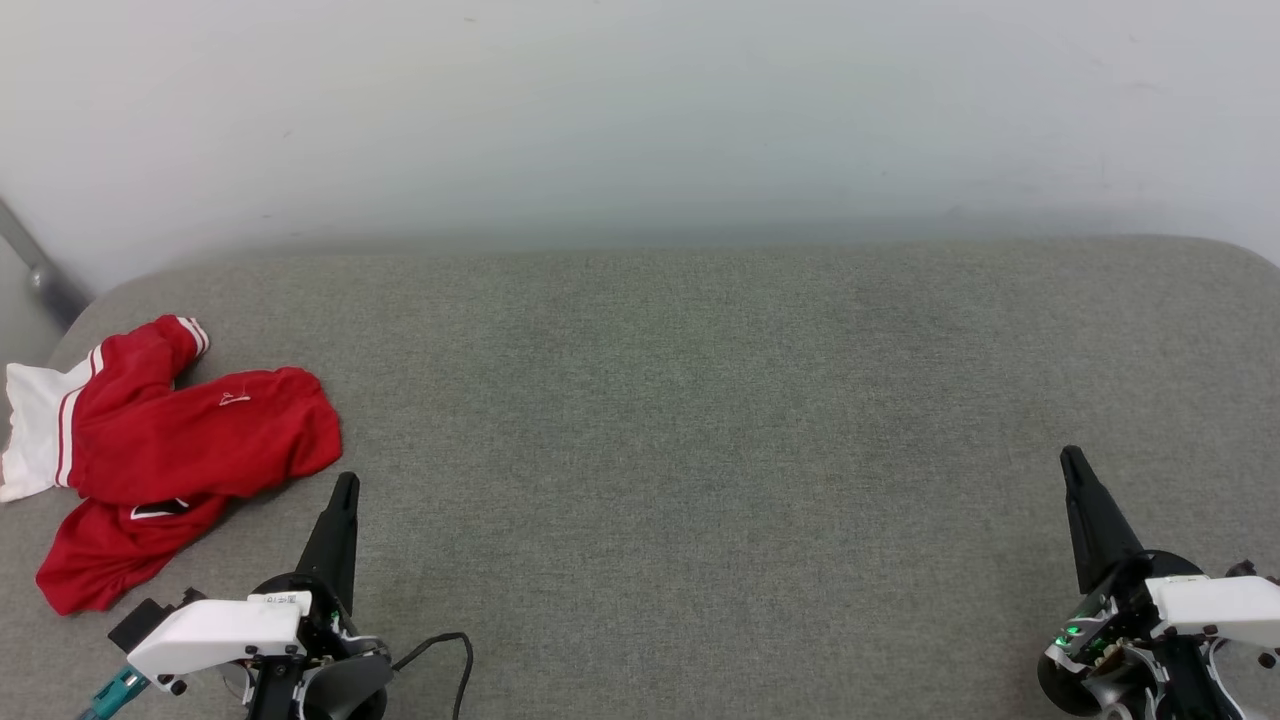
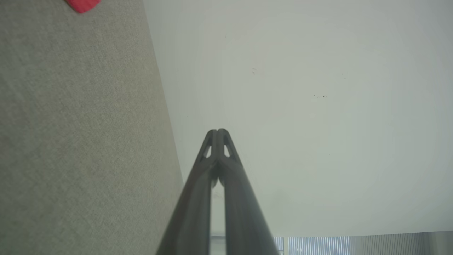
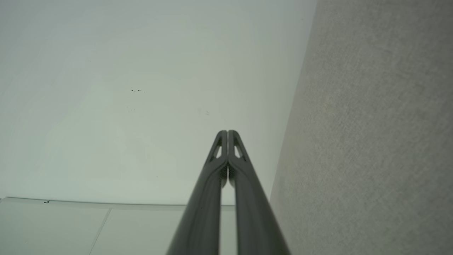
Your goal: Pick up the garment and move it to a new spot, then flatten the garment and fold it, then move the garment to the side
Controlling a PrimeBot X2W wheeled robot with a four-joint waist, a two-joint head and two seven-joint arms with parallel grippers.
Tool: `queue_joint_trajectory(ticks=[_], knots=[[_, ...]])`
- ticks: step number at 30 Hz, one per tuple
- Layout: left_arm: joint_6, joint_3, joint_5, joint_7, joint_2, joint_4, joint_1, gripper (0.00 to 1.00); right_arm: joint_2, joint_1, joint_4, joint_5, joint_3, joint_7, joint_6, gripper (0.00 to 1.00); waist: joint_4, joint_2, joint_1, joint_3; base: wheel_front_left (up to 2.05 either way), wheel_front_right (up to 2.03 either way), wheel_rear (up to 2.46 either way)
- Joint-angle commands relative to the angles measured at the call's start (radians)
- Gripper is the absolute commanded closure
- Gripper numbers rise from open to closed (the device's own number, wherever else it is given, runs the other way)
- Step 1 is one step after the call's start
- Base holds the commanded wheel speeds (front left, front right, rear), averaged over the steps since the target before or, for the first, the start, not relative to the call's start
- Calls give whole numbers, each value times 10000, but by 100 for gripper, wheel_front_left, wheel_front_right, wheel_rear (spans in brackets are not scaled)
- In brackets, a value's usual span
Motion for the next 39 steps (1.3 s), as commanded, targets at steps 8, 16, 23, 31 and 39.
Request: queue_joint_trajectory(ticks=[8,16,23,31,39], knots=[[-40,20,15,15,-25,-5,-62,100,28,-109,9,40,2,-11,-3,100,0,-1,0,0,0,0,0],[-40,19,14,15,-25,-5,-62,100,28,-109,9,40,2,-11,-2,100,0,-1,0,0,0,0,0],[4,-13,0,-2,-2,73,29,0,0,35,67,-2,4,0,0,0,0,-1,0,0,0,0,0],[6,-404,96,-301,-7,44,97,0,6,217,-10,-90,115,-257,-2,0,-6,-1,0,-1,0,0,0],[7,-627,792,-692,-4,-232,76,0,-134,317,-269,-708,384,-659,-2,0,-3,-1,0,-9,0,0,0]])
